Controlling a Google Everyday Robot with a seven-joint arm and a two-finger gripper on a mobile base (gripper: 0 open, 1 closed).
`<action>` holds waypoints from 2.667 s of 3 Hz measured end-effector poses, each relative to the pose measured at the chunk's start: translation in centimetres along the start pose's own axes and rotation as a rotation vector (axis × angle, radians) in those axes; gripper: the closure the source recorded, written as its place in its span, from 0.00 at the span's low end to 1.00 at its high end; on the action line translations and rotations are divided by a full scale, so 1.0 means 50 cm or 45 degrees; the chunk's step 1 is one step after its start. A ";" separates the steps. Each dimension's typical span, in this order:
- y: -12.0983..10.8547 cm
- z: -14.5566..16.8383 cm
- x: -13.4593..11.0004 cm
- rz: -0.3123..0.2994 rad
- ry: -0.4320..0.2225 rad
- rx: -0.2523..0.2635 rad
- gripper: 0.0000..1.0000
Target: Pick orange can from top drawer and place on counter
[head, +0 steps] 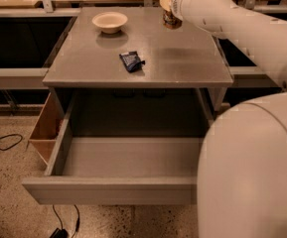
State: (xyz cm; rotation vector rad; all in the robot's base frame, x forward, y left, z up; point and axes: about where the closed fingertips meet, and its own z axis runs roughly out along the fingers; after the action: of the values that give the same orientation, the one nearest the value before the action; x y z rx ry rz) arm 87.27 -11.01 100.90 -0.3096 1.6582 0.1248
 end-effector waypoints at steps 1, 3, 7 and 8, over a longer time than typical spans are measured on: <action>-0.050 0.044 0.047 0.010 0.059 0.078 1.00; -0.066 0.060 0.132 0.036 0.124 0.141 1.00; -0.047 0.057 0.207 0.093 0.138 0.158 0.50; -0.047 0.057 0.207 0.093 0.138 0.158 0.28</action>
Offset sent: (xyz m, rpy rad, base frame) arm 0.0409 -0.0410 -0.0672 -0.0221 0.1125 -0.1369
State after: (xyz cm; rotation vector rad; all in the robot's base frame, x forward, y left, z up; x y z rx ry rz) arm 89.81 -13.82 90.59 -0.1640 1.7772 0.0600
